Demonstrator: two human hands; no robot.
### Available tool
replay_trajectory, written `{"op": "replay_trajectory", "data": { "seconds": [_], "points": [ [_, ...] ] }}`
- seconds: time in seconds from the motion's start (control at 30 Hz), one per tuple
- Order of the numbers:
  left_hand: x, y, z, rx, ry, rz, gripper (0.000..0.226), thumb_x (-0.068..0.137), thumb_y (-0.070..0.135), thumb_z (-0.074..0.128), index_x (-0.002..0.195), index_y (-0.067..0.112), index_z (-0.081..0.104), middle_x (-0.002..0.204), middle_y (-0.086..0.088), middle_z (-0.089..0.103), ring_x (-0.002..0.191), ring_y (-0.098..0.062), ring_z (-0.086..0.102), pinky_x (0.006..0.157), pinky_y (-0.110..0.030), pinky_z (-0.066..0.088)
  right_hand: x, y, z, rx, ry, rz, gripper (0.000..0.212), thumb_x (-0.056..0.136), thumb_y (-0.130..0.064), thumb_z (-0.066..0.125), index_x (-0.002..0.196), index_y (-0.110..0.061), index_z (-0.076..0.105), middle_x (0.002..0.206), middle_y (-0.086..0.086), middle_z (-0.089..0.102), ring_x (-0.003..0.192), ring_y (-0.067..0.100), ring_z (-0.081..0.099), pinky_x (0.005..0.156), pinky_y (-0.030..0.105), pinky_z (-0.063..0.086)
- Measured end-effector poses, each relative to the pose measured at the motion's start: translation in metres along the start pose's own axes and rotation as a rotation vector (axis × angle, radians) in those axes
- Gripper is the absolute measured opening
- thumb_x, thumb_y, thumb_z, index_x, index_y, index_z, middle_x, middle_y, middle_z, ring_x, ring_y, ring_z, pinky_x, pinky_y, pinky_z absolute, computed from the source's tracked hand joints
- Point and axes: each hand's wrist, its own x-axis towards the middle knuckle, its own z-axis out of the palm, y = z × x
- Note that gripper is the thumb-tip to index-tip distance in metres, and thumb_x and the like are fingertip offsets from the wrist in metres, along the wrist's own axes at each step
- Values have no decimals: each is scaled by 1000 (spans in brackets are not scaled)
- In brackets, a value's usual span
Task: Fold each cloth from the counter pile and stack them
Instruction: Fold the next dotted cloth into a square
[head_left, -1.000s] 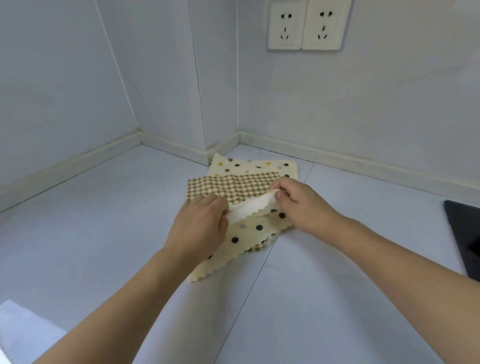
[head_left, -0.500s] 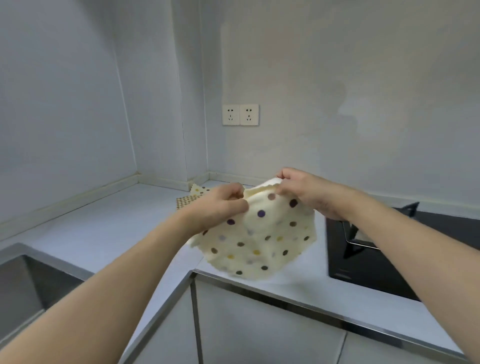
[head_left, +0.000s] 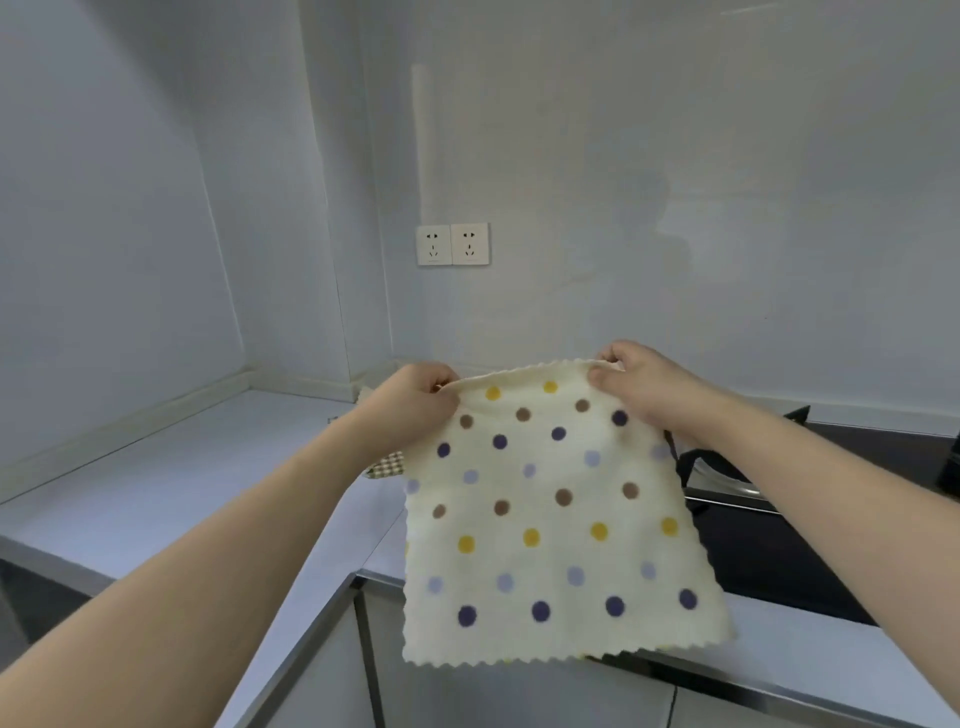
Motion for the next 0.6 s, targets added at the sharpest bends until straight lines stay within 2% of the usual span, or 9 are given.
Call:
{"op": "replay_trajectory", "data": {
  "seconds": [0.07,0.13,0.23,0.37,0.43,0.5,0.6],
  "points": [
    [17,-6,1,35,71,-3,15,93,20,46,94,21,61,86,-1,68,76,-21,65,69,-37,54,17,6,3,22,67,-28,15,94,-25,53,93,-10,58,89,3,61,74,17,56,64,29,43],
    [28,-7,-3,33,151,14,12,95,24,48,100,21,59,88,0,68,77,-20,66,69,-37,55,30,4,0,99,113,-51,14,93,-22,56,87,-12,64,85,2,65,73,16,58,65,31,48],
    [34,-3,-18,-6,236,76,10,95,24,51,95,21,61,86,3,68,76,-16,65,66,-32,52,39,-6,-8,179,154,-104,16,93,-20,59,82,-17,70,85,1,70,75,17,63,71,34,53],
    [21,-4,-29,-19,230,118,13,94,23,54,88,22,66,82,3,69,73,-15,62,67,-30,51,29,-10,-11,75,169,-166,18,93,-21,58,79,-22,68,81,-3,67,72,13,58,69,28,46],
    [6,-9,-24,12,184,110,14,94,22,57,86,22,69,76,6,67,68,-12,59,62,-26,46,14,-2,-5,-2,107,-151,18,93,-21,59,78,-26,66,81,-7,65,77,11,58,72,26,43],
    [-14,-21,-13,70,54,91,13,92,20,61,83,23,71,70,9,64,63,-10,55,59,-24,41,-6,15,8,-141,-27,-111,18,92,-22,61,75,-29,64,79,-11,64,75,10,57,70,24,41],
    [-43,-49,15,199,-236,47,10,90,26,64,85,28,73,79,14,68,74,-8,61,71,-25,49,-40,48,33,-362,-311,-23,18,89,-24,64,72,-31,62,76,-16,61,75,7,57,65,22,42]
  ]
}}
